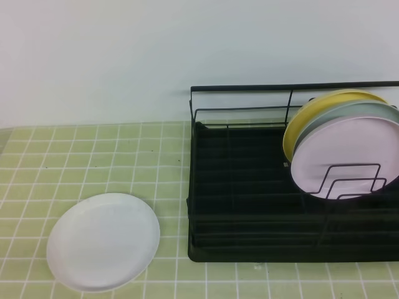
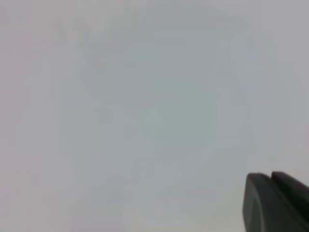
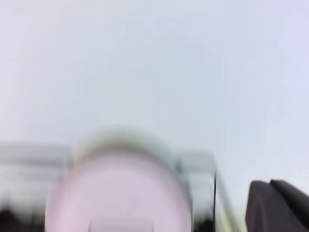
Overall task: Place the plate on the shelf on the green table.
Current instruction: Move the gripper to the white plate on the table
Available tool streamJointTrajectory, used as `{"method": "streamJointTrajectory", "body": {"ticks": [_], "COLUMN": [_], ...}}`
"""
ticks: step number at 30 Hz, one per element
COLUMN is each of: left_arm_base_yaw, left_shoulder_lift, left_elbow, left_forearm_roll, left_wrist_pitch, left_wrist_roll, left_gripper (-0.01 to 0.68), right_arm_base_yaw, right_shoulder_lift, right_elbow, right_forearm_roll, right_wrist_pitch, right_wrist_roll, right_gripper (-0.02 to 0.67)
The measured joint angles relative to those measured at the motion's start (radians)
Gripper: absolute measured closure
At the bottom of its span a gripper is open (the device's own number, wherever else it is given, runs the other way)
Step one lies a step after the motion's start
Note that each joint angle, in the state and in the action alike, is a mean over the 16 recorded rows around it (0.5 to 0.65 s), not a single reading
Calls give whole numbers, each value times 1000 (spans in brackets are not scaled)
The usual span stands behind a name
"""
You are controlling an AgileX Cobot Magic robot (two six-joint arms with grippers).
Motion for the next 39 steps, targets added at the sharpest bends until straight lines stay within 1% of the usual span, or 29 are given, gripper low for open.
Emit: {"method": "streamJointTrajectory", "body": {"ticks": [5,8,12,17,22,26,29,33,36,39], "left_arm_base_yaw": [0,0,0,0,0,0,0,0,0,0], "left_shoulder_lift": [0,0,0,0,0,0,0,0,0,0], "left_elbow": [0,0,0,0,0,0,0,0,0,0], "left_forearm_roll": [2,7,30,96,212,296,328,302,238,154], "left_wrist_pitch": [-234,-372,-509,-598,-614,-594,-573,-543,-499,-419], "left_wrist_roll": [0,0,0,0,0,-3,-6,-6,-5,1], "left_gripper": [673,673,673,673,673,673,673,673,673,673], "right_arm_base_yaw": [0,0,0,0,0,0,0,0,0,0], "right_shoulder_lift": [0,0,0,0,0,0,0,0,0,0], "right_elbow": [0,0,0,0,0,0,0,-1,-15,-41], "right_forearm_roll": [0,1,1,5,13,18,23,25,25,22], "right_wrist_pitch": [-241,-348,-434,-479,-491,-486,-468,-420,-358,-282], "right_wrist_roll": [3,5,8,8,6,5,3,4,2,-11], "right_gripper": [650,650,650,650,650,650,650,650,650,651]}}
